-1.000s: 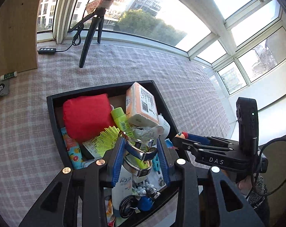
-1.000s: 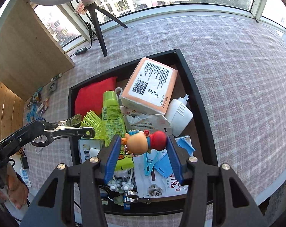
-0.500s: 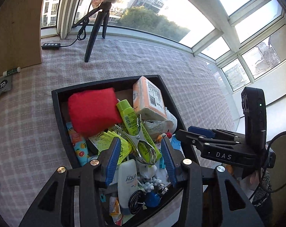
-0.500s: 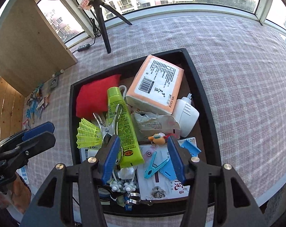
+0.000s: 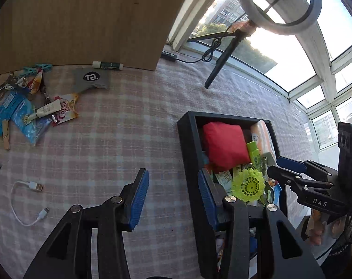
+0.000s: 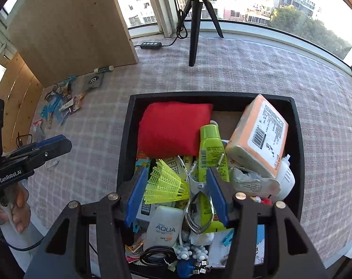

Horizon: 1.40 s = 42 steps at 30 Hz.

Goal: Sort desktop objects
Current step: 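Reach the left tool to the grey sachet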

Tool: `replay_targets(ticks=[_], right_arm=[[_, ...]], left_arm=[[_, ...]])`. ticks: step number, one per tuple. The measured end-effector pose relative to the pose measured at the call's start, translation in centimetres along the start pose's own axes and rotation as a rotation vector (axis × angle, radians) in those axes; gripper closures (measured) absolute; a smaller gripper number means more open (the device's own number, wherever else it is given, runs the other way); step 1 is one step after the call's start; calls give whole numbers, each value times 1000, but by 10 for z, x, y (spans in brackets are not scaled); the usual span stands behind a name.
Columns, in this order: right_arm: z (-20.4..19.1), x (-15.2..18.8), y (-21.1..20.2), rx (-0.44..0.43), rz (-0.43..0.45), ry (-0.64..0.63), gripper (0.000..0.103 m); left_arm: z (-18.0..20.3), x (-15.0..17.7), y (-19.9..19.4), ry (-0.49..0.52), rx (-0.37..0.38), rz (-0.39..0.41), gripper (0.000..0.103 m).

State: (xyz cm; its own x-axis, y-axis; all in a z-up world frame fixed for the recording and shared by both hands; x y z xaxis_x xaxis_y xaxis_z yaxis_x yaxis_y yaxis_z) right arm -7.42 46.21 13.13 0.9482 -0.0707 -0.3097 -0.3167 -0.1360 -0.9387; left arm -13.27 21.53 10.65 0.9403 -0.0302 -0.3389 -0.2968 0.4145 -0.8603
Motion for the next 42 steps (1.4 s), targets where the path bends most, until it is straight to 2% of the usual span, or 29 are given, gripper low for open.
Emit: replay_targets(ticks=[7,14,19,23,27,33,42], right_arm=[[-93,-42,42,-57,-39,-250,51],[-153,-93,90,-101,-84,-288,51],[-195,-115,123,-139,-102,-346,51],[-237,-121,142,-159,-122,-464,51],[-278,-120,157,-161,-135,-621,51],[-313,-111,180,-72,-119,-855,48],[-334,-121,216,-92,-158,-921,48]], left_arm=[[-126,9,-25,-169,-131,27,61],[-241,25,-52,-280,-260,14,61],[-294,30,-64,-279,-334,-8,52],[-317,26,-62,-219,-392,-46,48],[-327,23,-52,-177,-384,-88,44],[-330,31,-38,-157,-350,-121,42],[-328,35,-25,-162,-303,-120,39]])
Point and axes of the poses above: each gripper's, at about its wrist camera, not at the fingertips, and y roughly the way its jaws point, z to its right, x to its underside, the point moved 1 cm from there along y, roughly the way its jaws point, and after that the axes turned 3 degrees about y, right-handed, at the moved point
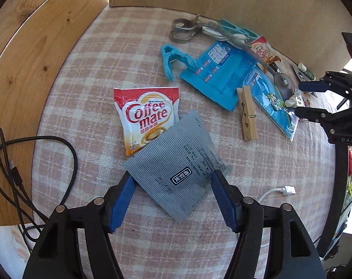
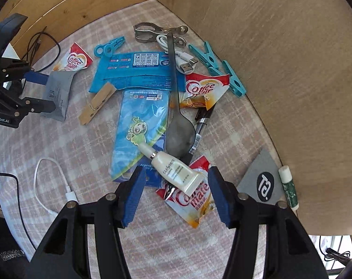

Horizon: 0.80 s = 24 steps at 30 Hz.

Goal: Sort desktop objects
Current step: 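Reach the left tool to the grey sachet, then grasp the grey sachet with the left tool while the right tool grasps the white tube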

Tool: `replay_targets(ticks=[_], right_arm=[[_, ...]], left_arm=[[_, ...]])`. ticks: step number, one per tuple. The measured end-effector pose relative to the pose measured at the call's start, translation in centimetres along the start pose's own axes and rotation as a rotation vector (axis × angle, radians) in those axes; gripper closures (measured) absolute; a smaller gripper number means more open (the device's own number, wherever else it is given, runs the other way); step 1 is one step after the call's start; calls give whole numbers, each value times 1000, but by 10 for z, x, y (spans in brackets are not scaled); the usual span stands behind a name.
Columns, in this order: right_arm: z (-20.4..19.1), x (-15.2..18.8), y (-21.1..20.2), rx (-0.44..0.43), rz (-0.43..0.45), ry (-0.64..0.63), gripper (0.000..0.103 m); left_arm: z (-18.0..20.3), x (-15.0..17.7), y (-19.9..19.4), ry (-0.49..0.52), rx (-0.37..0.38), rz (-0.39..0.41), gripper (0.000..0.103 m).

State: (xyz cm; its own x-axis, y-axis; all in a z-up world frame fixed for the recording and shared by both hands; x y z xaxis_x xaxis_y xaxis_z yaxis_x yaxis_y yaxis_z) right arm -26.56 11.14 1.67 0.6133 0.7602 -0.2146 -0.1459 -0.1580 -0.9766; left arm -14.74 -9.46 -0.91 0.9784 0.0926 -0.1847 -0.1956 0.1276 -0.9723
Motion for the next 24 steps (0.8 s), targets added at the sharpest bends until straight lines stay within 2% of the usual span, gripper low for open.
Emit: replay_targets(ticks=[5,7,8,9,11,15,19,24], right_arm=[[8,-2,11,-56,-27,26,50],[10,-1,10,-94,-29,48,60],[11,-1,9,-99,-28,55,69],[12,0,8,-96,-30,60,77],[14,0,7,-108,-35,76,84],[18,3,4,-114,-27,110,85],[22,7,-3,-125,-18,132,87],[30,22,-13,-161,-20,168,89]], left_arm=[[7,0,1,4,25,10,42],[12,1,1,16,17,15,54],[15,2,0,24,17,17,59],[17,3,1,27,30,12,71],[21,4,1,29,45,9,77],[24,8,0,24,44,22,92],[22,14,-8,-6,75,42,98],[24,21,-11,-13,86,49,100]])
Point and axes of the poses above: each gripper's, at about its wrist camera, not at the fingertips, and y roughly the way its jaws point, z to its right, x to its underside, the point moved 1 cm from there along y, roughly the way its jaws point, and after that the axes turned 3 degrees about y, right-handed, at the moved point
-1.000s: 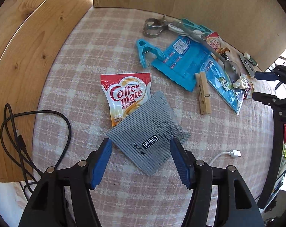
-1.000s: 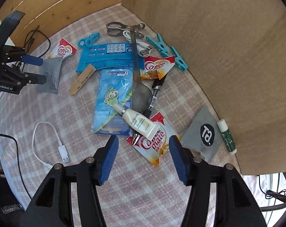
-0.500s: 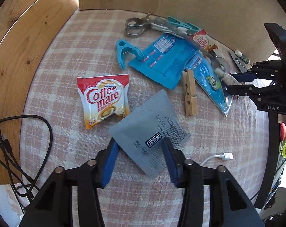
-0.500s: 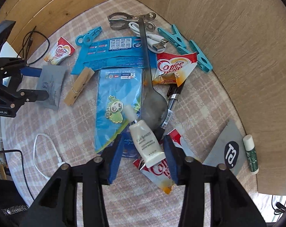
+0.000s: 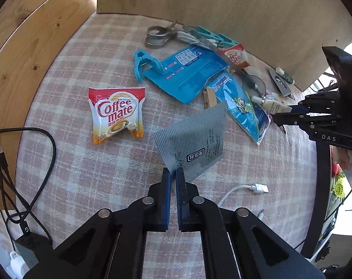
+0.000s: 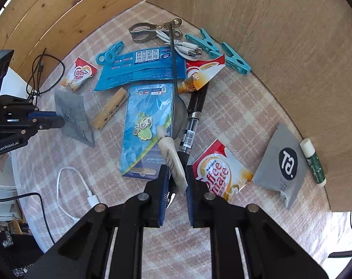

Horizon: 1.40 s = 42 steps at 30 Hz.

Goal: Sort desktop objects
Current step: 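Grasp the grey sachet with the left tool while the right tool grasps the white tube, then carry sachet and white tube into the black tray while both tools open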

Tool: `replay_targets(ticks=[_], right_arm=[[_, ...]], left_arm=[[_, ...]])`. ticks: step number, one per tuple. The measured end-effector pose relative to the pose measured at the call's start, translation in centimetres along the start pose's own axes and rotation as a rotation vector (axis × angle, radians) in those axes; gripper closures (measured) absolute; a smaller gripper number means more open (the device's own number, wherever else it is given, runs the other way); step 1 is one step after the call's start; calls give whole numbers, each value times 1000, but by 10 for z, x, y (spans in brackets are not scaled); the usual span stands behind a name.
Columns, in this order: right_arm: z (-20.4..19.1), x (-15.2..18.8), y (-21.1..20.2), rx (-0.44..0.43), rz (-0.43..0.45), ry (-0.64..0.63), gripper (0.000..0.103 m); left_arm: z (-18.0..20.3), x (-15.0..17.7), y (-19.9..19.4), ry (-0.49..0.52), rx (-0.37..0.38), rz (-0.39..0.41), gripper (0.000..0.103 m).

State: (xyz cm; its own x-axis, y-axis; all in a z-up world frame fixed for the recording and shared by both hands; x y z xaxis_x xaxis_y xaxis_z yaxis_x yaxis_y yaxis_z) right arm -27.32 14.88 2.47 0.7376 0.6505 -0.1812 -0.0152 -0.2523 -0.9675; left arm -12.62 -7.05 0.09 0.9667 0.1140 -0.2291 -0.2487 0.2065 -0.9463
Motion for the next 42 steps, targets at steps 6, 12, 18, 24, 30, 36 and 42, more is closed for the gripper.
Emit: replay_targets(ticks=[6,12,18,24,30,36,42], right_arm=[[5,12,1,-15,-14,28,91],[6,11,2,39,-21,-11,89],[7,0,-7,84,5,-51,85],[-9,-10,-3,66,-12,-62,97],[-31,4,-22,33,47,5,98],[-42,36,-68,18,122,71,98],[-36,63,-94,31,194,141,98]], left_arm=[[6,-1,-4,11,6,20,101],[10,-9,-1,20,-4,13,101],[9,-12,-5,28,-1,21,101],[12,-12,-8,28,3,35,103],[27,-10,-26,50,23,65,103],[58,-6,-49,111,30,92,103],[99,3,-76,187,42,117,103]])
Point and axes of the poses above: each gripper's, at about its wrist camera, not at the fingertips, and y roughly the way its jaws point, z to its right, x to its underside, the point moved 1 cm from there along y, roughly the way its jaws point, and after that the axes turned 3 degrees about y, right-handed, at the moved point
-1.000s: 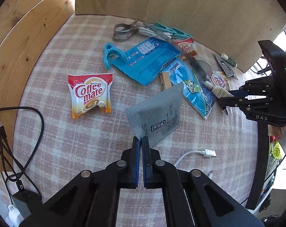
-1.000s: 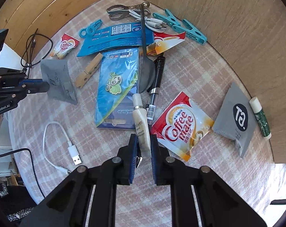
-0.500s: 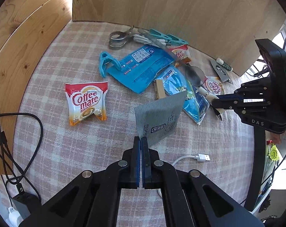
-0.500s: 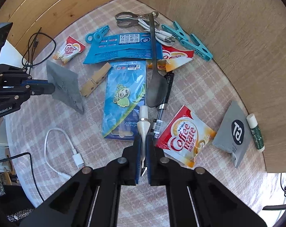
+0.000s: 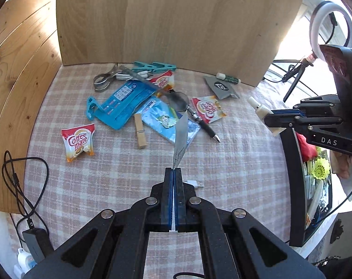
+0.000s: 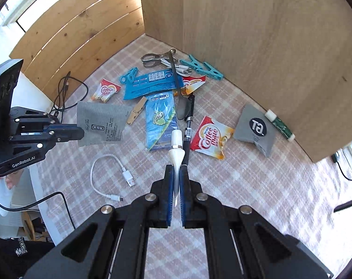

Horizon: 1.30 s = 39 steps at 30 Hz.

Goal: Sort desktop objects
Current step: 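Carry sachet and white tube into the black tray while both tools open, then grasp the wooden clothespin with the left tool while the right tool grasps the black pen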

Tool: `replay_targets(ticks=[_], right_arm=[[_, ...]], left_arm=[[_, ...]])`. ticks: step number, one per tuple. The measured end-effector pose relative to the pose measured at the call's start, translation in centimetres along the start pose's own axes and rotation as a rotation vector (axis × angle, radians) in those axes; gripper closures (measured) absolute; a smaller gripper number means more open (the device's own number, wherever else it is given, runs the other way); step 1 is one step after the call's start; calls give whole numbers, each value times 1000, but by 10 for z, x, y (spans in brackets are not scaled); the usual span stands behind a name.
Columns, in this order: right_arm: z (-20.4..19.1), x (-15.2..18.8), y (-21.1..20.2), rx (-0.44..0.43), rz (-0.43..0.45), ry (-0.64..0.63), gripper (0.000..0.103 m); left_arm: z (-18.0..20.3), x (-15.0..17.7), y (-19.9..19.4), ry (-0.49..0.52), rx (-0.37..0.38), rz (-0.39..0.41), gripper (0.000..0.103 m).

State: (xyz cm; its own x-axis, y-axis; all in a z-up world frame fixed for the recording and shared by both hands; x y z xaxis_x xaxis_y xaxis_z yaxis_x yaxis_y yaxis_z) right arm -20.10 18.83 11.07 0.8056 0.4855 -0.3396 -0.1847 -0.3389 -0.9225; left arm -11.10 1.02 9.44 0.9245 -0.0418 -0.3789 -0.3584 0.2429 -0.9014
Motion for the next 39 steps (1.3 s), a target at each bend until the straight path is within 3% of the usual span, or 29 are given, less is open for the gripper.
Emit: replay_targets(ticks=[6,12,20,26,30,32,34,35,36,39], right_arm=[[38,56,-70,56,72,136,98],[104,145,-129,159,112,328,98],[176,270,-178,258,125,591,98],[207,333,-199,306,128,723,98],[215,355,-202,306,123,766,98],[214,358,-200,316,116,751,97],[213,358,-199,322,107,756,86],[213,357,-199,320,113,758,76],[212,355,-199,319,125,754,71],[205,343,-198,310,130,723,71]], left_arm=[[66,-5,-12,101,68,14,103],[165,-10,-1,232,189,-2,103],[305,-9,11,392,391,-41,103],[378,2,10,496,503,-78,103],[412,17,17,564,526,-121,102],[420,24,22,586,481,-127,98],[419,26,26,572,472,-144,73],[415,25,26,558,474,-139,72],[411,24,26,551,465,-134,72],[390,17,27,515,434,-123,72]])
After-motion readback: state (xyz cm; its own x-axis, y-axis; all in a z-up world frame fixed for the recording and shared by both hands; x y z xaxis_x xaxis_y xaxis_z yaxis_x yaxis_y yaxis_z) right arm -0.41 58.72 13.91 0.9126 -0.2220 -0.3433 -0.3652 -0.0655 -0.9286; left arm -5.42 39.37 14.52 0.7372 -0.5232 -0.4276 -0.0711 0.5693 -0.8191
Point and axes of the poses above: each gripper's, at about its wrist camera, not at the fingertips, and y roughly the way its jaws point, z to its right, x to its underside, the point moved 1 cm from there along y, roughly the way its jaws point, and after that the axes turned 3 degrees about y, right-handed, at the moved point
